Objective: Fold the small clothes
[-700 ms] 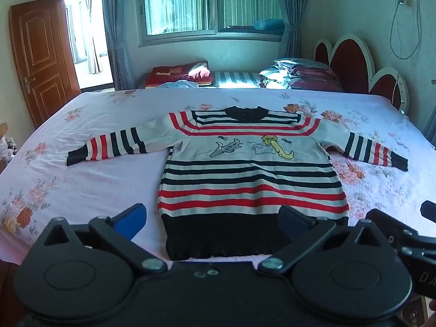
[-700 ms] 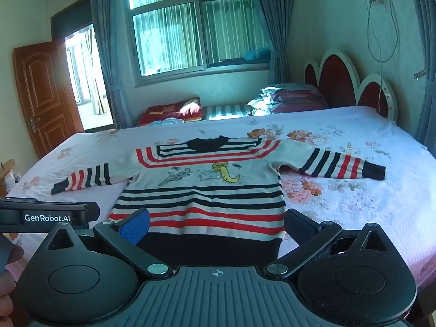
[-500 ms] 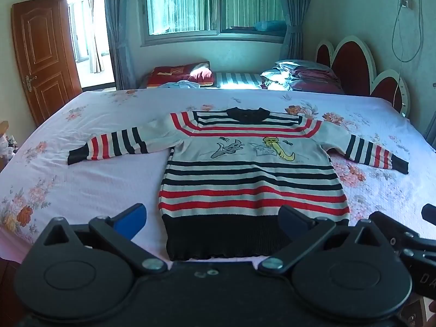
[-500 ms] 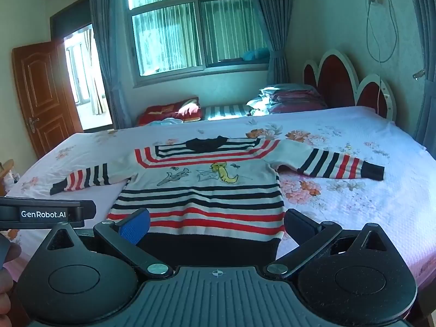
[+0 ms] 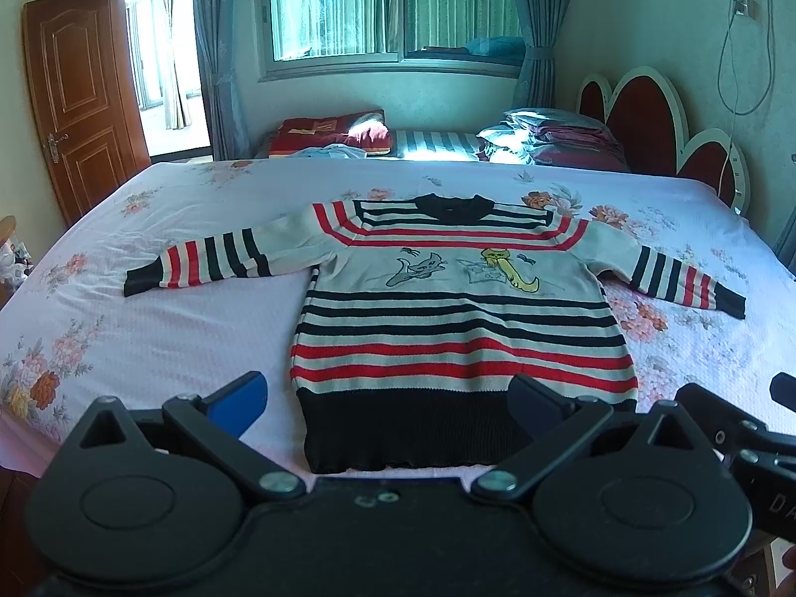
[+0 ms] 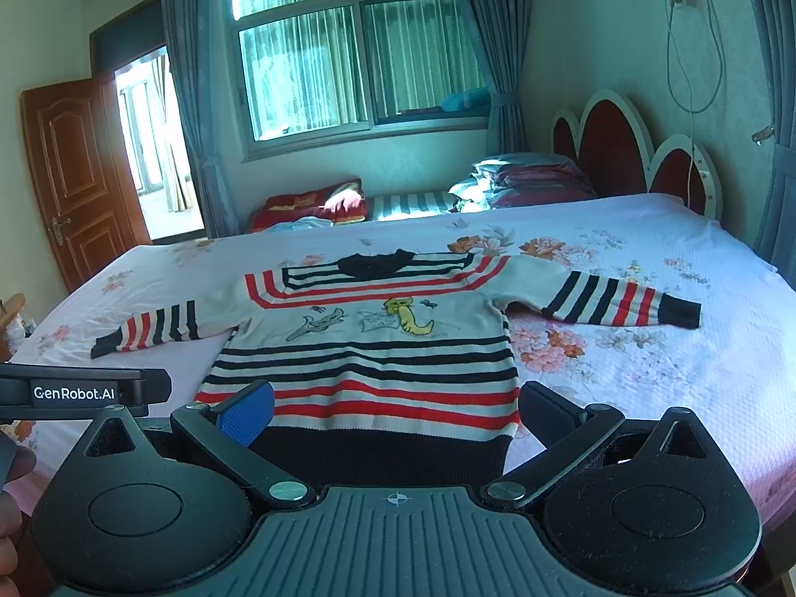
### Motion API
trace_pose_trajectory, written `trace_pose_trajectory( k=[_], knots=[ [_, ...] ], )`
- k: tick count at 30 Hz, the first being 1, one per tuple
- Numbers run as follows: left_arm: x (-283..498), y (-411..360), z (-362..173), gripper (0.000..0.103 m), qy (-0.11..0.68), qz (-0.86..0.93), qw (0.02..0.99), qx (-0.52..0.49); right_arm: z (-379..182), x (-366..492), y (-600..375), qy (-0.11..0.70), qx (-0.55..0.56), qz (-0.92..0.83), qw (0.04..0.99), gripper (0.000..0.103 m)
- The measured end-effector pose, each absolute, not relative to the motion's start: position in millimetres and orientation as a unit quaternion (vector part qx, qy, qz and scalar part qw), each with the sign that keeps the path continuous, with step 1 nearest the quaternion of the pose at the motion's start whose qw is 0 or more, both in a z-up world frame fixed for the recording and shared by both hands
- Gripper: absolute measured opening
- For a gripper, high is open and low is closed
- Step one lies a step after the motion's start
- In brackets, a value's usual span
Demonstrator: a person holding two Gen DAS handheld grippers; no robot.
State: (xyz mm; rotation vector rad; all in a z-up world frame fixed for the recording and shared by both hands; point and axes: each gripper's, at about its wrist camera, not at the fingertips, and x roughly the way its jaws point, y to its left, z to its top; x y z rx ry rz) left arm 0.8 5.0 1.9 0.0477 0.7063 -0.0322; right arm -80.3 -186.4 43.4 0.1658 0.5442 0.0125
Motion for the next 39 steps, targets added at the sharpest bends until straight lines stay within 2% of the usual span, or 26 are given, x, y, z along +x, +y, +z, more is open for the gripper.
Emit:
trace_pose_trajectory(
  k=[39],
  knots=[
    [1.4, 1.9, 0.1, 0.103, 0.344, -0.01, 0.938, 0.024, 43.0, -79.1, -189.3, 0.269, 0.082, 0.003, 0.959, 0.103]
  ],
)
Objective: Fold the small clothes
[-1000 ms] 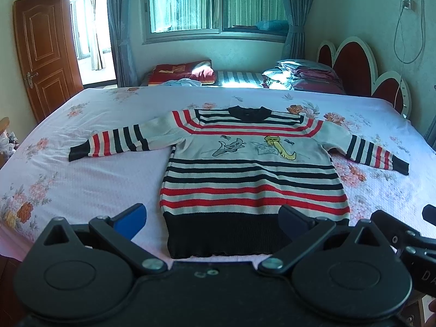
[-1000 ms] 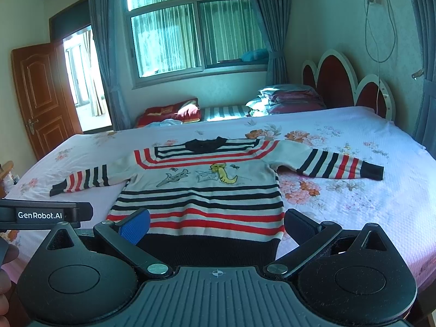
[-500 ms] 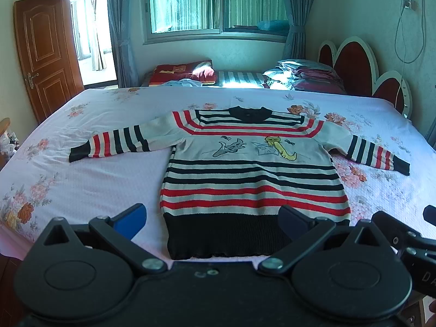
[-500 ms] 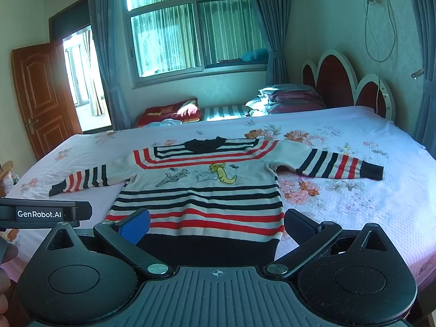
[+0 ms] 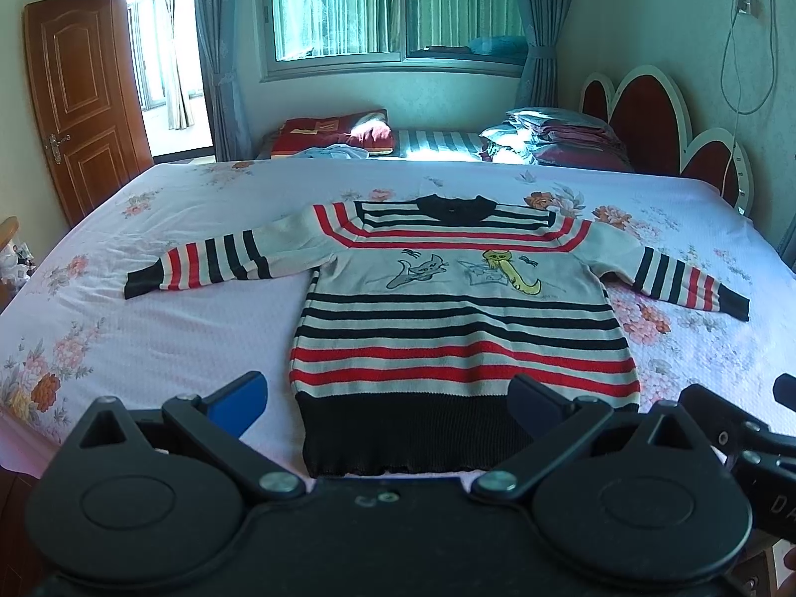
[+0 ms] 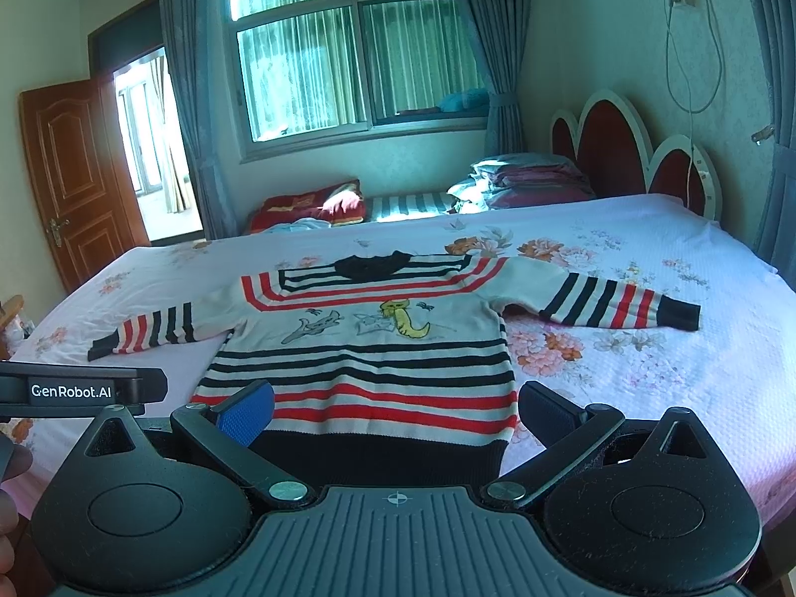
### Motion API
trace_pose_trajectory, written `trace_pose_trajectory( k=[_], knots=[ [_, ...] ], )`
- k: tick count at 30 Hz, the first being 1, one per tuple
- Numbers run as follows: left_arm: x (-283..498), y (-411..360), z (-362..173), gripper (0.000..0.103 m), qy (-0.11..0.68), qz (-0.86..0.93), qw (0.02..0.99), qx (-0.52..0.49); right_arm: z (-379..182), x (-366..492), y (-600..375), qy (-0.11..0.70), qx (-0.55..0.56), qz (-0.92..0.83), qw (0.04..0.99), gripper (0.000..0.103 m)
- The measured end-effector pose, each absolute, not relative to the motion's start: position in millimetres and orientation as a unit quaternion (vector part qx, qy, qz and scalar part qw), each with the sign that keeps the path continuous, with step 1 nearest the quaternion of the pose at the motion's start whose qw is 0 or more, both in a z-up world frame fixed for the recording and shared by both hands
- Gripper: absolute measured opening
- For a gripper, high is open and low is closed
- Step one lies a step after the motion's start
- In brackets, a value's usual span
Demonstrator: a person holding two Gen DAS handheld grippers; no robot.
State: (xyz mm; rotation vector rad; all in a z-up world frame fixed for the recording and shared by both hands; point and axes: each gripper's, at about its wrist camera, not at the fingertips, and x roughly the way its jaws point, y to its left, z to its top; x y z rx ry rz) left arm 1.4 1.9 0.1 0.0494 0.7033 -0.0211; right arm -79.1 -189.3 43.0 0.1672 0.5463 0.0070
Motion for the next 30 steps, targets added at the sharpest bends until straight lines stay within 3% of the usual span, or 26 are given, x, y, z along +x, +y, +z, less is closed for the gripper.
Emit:
trace_pose_trajectory(
  k=[30],
  knots=[
    [19, 8, -11, 0.103, 0.361, -0.007, 0.932, 0.025, 28, -57, -195, 0.283, 0.086, -0.011, 0.955, 0.103]
  ],
)
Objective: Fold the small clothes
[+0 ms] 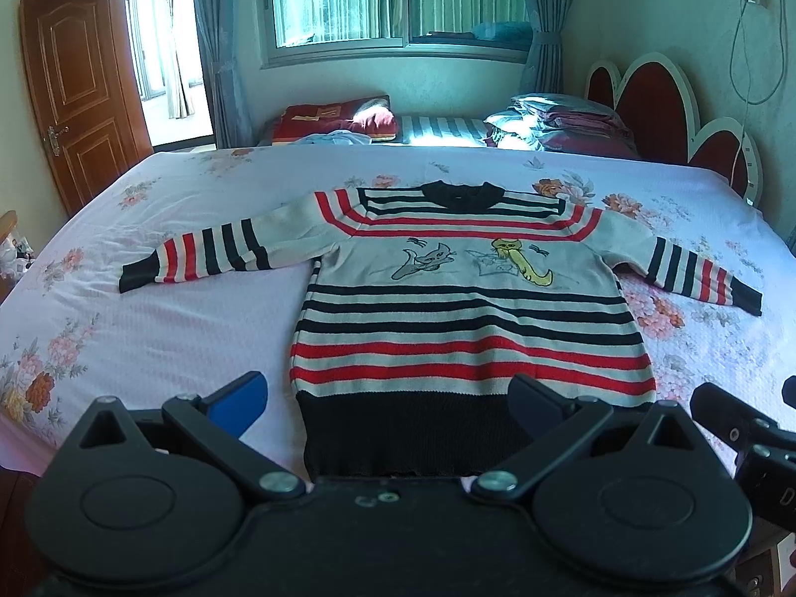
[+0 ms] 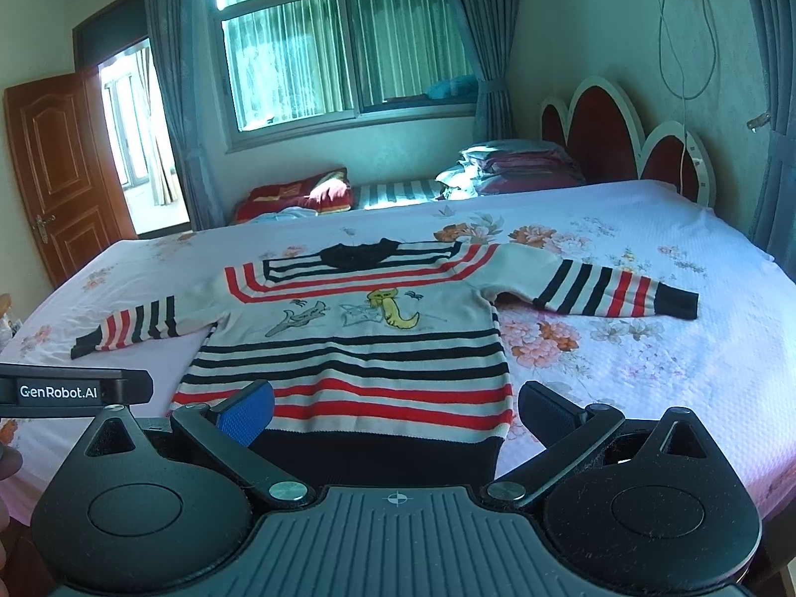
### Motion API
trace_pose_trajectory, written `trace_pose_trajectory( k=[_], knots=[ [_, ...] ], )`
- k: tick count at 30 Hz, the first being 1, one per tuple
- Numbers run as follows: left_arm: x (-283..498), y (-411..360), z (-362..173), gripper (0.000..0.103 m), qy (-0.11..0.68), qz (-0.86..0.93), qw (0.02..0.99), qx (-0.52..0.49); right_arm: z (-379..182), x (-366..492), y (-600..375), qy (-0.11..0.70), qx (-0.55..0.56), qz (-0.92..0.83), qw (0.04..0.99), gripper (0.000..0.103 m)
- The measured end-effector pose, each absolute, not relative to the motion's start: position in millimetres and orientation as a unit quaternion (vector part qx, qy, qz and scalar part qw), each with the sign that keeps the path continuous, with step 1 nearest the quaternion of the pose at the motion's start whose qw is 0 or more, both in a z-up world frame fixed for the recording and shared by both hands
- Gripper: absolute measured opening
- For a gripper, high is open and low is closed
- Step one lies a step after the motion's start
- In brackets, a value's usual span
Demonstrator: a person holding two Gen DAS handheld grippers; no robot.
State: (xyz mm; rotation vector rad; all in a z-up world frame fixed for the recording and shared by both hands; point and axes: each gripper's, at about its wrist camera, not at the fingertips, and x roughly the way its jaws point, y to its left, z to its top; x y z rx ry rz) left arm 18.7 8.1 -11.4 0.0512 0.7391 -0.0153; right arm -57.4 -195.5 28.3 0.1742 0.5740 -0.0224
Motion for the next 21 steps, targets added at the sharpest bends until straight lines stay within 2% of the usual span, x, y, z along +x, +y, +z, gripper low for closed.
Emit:
trace_pose_trajectory(
  k=[21],
  knots=[
    [108, 30, -42, 0.102, 0.384, -0.023, 0.923, 0.019, -3, 8, -203, 0.302, 0.096, -0.064, 0.946, 0.103]
  ],
)
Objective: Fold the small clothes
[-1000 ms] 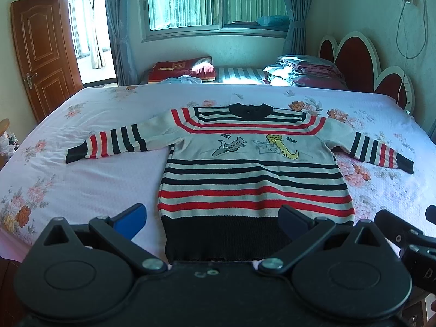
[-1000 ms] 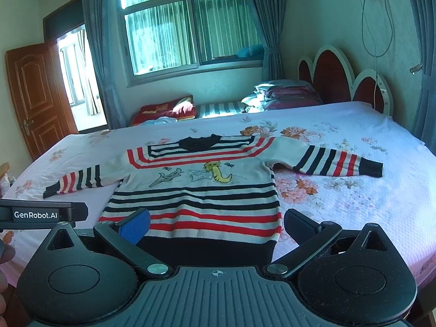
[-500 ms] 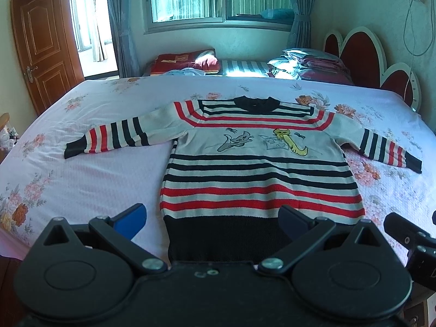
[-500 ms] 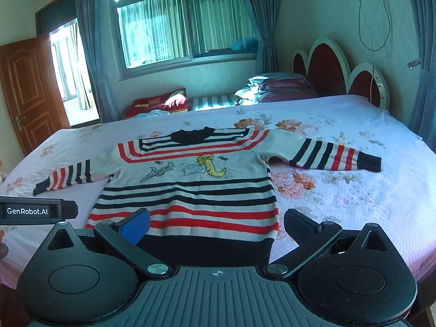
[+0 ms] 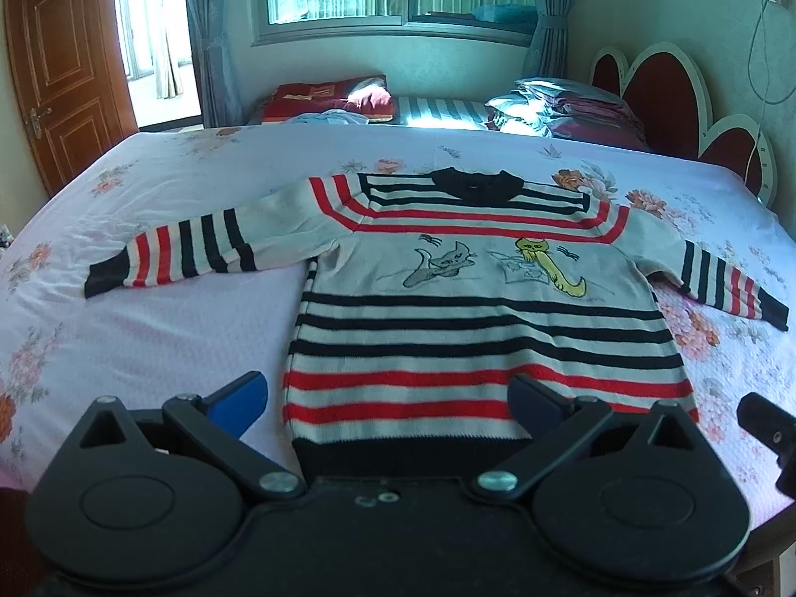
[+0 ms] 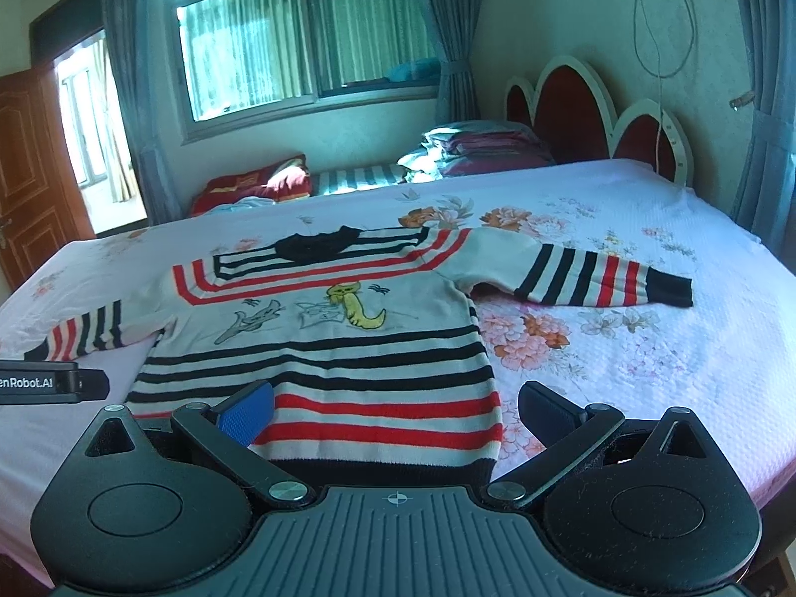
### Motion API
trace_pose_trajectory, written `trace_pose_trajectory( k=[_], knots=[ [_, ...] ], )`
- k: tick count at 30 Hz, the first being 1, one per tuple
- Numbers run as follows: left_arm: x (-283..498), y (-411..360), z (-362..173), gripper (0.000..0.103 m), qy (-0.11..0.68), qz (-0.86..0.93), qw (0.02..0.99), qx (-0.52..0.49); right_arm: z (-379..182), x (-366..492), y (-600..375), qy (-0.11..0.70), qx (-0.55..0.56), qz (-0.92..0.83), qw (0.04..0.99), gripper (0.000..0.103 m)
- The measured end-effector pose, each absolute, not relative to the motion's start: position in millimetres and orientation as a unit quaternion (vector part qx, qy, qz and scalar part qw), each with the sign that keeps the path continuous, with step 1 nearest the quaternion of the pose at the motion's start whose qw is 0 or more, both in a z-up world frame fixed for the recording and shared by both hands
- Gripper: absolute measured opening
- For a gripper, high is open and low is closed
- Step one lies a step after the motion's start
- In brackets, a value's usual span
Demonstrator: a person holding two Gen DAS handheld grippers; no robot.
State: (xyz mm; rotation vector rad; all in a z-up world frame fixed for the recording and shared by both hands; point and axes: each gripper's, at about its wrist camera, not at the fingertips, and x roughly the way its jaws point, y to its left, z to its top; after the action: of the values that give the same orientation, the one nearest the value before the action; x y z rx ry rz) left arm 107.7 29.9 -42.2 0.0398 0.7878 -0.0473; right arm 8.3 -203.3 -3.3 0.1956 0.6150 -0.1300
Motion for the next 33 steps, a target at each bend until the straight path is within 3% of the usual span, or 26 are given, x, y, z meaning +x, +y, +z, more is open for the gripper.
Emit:
trace_pose_trajectory(
  k=[21, 24, 33],
  knots=[
    [268, 57, -74, 0.101, 0.385, -0.072, 0.918, 0.069, -16, 129, -221, 0.292, 0.137, -0.168, 0.932, 0.102],
    [284, 48, -81, 0.099, 0.393, -0.074, 0.915, 0.058, -22, 141, -244, 0.302, 0.145, -0.179, 0.925, 0.076],
    [319, -2, -106, 0.099, 0.41, -0.03, 0.909, 0.067, -65, 174, -364, 0.331, 0.188, -0.224, 0.898, 0.076]
  ],
)
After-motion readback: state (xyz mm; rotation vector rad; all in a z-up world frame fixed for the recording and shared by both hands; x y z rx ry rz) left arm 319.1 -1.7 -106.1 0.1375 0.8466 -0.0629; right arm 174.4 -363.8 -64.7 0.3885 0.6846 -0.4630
